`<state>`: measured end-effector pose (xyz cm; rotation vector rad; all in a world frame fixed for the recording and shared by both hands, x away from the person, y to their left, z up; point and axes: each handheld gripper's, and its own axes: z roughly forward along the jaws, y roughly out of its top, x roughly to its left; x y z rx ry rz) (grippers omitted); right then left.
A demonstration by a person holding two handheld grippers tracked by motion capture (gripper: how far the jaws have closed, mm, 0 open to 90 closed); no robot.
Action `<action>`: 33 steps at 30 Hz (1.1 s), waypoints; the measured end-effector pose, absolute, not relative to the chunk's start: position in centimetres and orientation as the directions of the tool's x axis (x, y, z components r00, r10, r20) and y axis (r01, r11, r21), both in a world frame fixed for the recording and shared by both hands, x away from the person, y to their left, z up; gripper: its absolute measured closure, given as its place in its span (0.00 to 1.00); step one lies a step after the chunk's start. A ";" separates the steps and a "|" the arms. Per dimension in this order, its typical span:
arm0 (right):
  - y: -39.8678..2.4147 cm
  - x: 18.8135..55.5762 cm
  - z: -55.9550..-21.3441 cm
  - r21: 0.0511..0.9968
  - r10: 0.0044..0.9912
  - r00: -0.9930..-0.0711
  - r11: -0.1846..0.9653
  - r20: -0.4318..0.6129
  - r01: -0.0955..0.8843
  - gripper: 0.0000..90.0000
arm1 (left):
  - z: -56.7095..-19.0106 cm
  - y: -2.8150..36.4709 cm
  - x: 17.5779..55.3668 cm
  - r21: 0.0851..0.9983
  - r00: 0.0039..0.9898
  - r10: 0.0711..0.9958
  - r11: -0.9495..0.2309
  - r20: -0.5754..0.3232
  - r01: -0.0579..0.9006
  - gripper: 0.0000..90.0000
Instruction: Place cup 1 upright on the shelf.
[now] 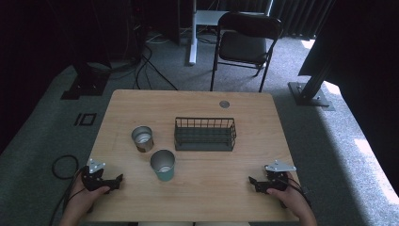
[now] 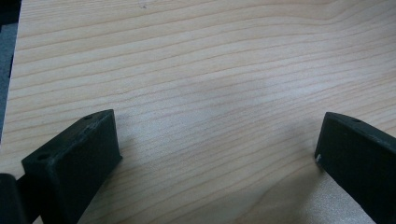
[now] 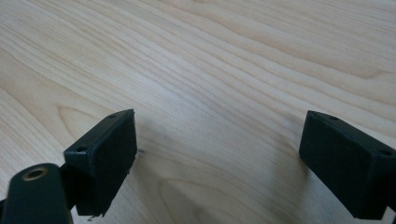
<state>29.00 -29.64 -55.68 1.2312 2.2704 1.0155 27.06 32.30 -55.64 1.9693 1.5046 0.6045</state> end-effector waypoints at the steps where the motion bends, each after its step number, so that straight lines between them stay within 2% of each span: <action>1: -29.6 29.0 -55.7 0.738 0.833 -0.553 0.361 0.021 0.571 0.12 | -55.6 32.3 27.1 0.686 0.260 0.965 -0.194 0.006 0.702 0.00; 18: -27.7 29.5 -54.7 0.768 0.788 -0.615 0.377 0.028 0.518 0.12 | -55.6 32.3 27.1 0.686 0.260 0.965 -0.194 0.007 0.702 0.00; 33: -24.7 30.1 -54.3 0.778 0.711 -0.703 0.426 0.027 0.461 0.12 | -55.6 32.3 27.1 0.686 0.260 0.966 -0.194 0.006 0.701 0.00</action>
